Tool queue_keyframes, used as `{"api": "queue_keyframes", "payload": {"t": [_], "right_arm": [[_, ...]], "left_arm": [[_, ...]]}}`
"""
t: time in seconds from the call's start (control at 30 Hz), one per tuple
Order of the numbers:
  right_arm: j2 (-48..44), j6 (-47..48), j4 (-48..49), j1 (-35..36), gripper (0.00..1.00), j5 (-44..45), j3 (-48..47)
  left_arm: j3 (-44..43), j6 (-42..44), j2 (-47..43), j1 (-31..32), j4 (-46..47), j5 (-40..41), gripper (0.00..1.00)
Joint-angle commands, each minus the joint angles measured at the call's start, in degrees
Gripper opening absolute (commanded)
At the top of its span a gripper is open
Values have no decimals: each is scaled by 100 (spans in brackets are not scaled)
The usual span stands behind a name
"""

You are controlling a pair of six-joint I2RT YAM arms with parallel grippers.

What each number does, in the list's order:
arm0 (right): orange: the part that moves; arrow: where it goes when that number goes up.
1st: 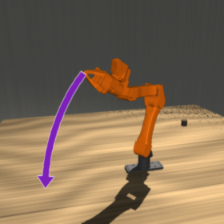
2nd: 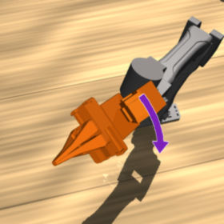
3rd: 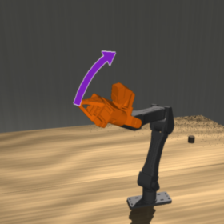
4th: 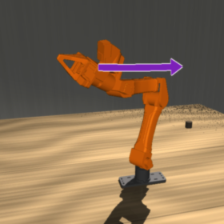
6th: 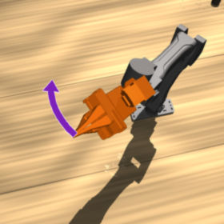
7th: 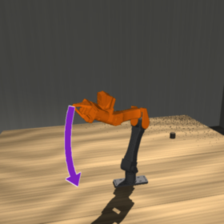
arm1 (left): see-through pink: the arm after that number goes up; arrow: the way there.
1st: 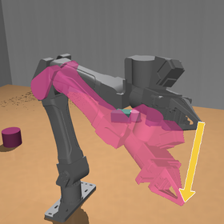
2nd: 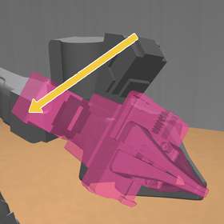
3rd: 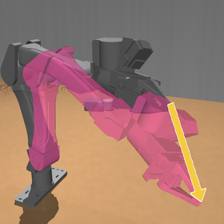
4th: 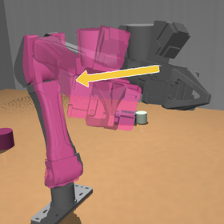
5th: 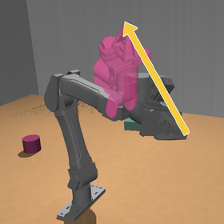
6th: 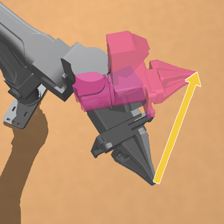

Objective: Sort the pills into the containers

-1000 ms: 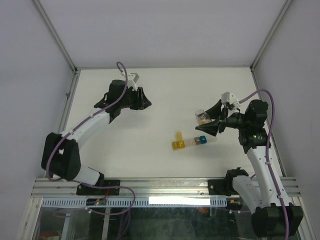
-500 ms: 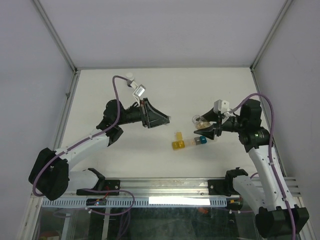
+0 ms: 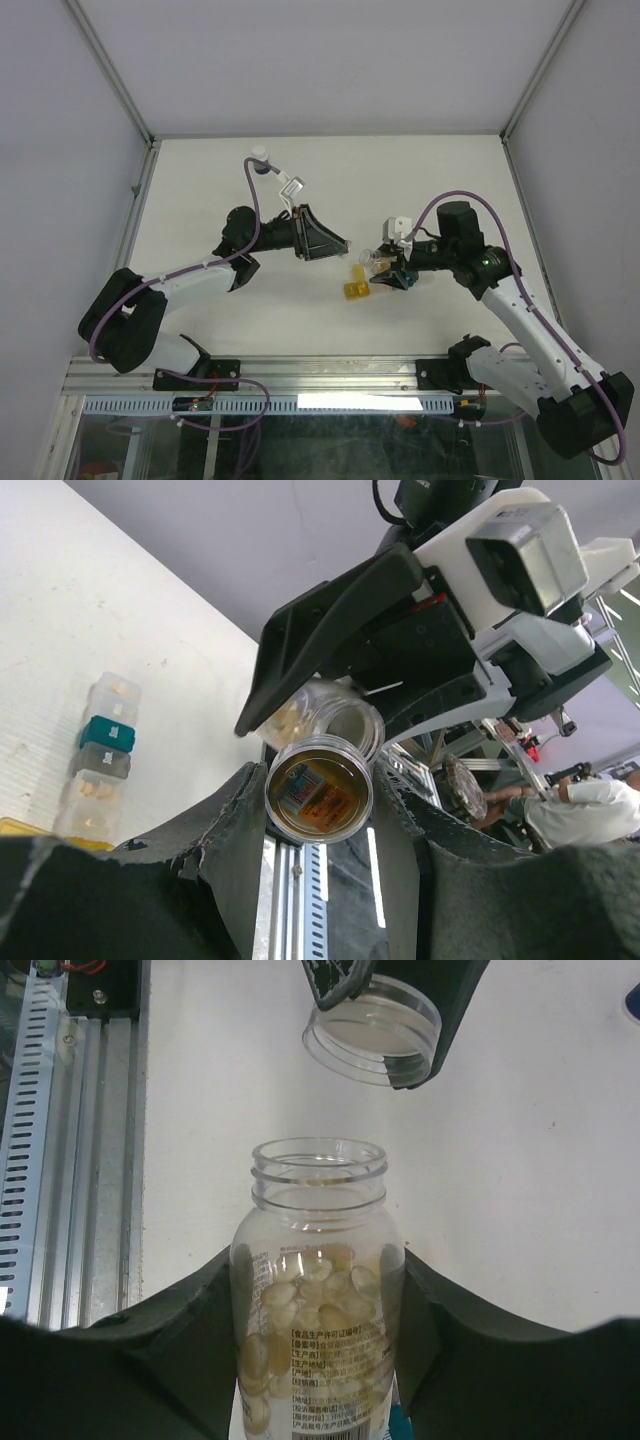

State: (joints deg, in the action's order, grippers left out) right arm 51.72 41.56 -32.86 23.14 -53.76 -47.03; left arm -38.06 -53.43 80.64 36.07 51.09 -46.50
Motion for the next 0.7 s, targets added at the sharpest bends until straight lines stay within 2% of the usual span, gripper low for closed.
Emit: {"api": "queue_keyframes", "payload": {"t": [0.0,0.5,0.67], "right_arm": [[148,4,315,359,1,631,-252],[129,-219,448,515,1,730,-247],[197,-263,487,542,1,911,-254]], "left_arm": [[-141,63,67,162,442,149,24],[-454,849,8,647,-769,807,24],[-540,899,22,744,-910,859,24]]}}
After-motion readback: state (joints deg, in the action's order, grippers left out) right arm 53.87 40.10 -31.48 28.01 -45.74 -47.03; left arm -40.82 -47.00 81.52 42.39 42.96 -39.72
